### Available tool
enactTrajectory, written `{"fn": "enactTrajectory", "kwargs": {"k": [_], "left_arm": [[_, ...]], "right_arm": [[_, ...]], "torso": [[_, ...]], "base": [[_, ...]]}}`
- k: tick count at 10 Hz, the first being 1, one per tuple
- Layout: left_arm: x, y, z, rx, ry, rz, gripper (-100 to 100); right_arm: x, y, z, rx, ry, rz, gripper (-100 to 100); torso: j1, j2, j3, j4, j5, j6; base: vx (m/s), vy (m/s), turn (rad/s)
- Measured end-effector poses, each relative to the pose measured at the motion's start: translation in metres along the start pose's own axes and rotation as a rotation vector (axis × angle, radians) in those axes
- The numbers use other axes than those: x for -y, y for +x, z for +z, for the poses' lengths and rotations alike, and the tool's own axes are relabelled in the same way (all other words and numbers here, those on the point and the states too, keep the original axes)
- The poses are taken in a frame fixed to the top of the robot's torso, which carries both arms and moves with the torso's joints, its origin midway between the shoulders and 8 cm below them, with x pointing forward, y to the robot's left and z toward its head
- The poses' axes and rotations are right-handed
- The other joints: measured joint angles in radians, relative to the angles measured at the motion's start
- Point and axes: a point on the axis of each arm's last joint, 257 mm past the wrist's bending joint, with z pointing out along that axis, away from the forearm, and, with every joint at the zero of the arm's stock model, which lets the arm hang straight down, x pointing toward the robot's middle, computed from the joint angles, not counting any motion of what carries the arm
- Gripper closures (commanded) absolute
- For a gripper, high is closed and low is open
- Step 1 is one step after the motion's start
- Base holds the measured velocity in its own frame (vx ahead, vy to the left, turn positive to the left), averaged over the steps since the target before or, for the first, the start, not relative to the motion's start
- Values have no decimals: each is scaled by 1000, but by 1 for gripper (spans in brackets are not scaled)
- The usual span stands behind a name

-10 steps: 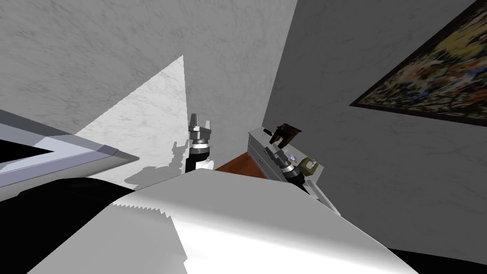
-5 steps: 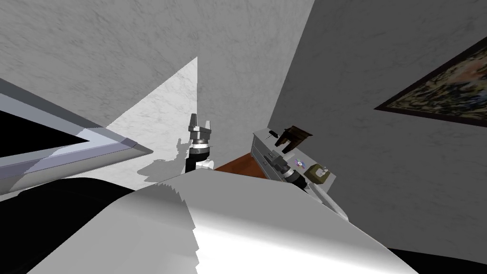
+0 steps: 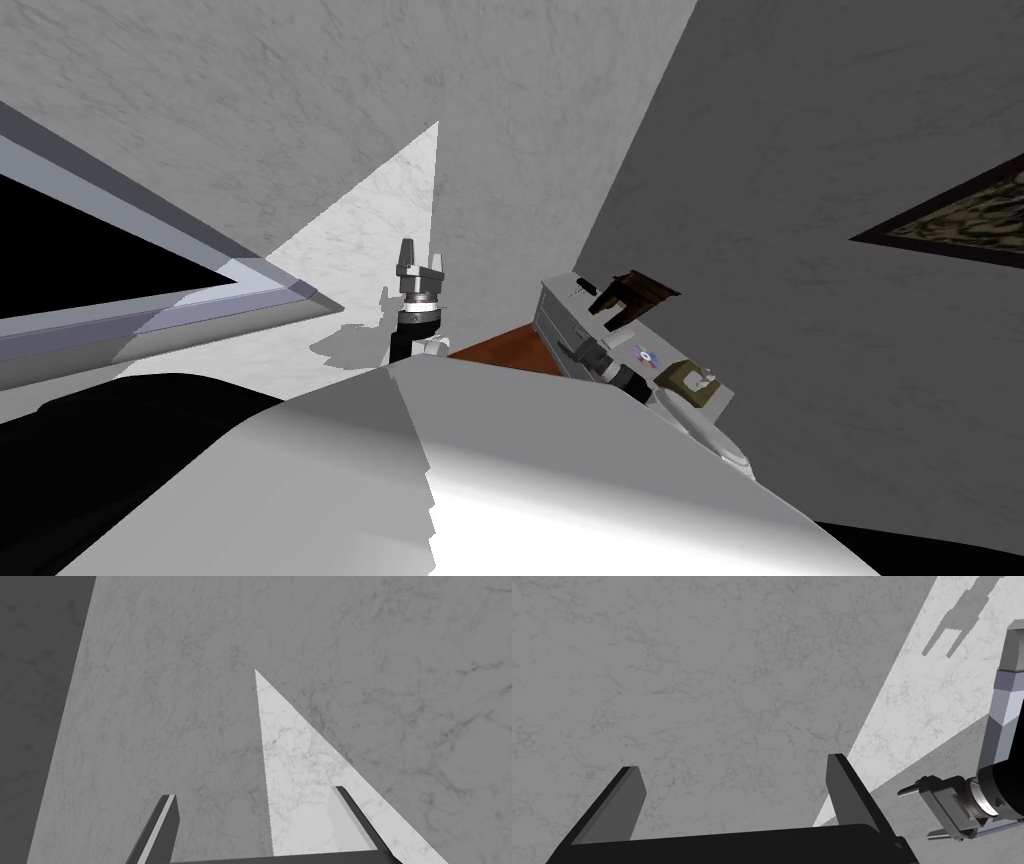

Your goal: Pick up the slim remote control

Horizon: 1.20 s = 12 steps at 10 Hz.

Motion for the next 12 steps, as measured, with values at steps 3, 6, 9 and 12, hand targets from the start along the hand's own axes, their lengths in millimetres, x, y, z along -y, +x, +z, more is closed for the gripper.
{"fn": "enactTrajectory", "kwargs": {"k": [3, 6, 9, 12], "left_arm": [[0, 0, 0, 0, 0, 0, 0], [0, 0, 0, 0, 0, 0, 0], [0, 0, 0, 0, 0, 0, 0], [0, 0, 0, 0, 0, 0, 0]], "right_arm": [[8, 44, -22, -148, -27, -108, -100], [23, 84, -50, -275, -50, -194, -100], [46, 134, -94, -447, -88, -300, -100], [55, 161, -132, -561, -114, -362, -100]], "torso": [[0, 0, 0, 0, 0, -1], [-1, 0, 0, 0, 0, 0], [-2, -1, -1, 0, 0, 0], [-1, 0, 0, 0, 0, 1]], "base": [[16, 15, 147], [19, 11, 189], [28, 2, 230], [11, -2, 110]]}}
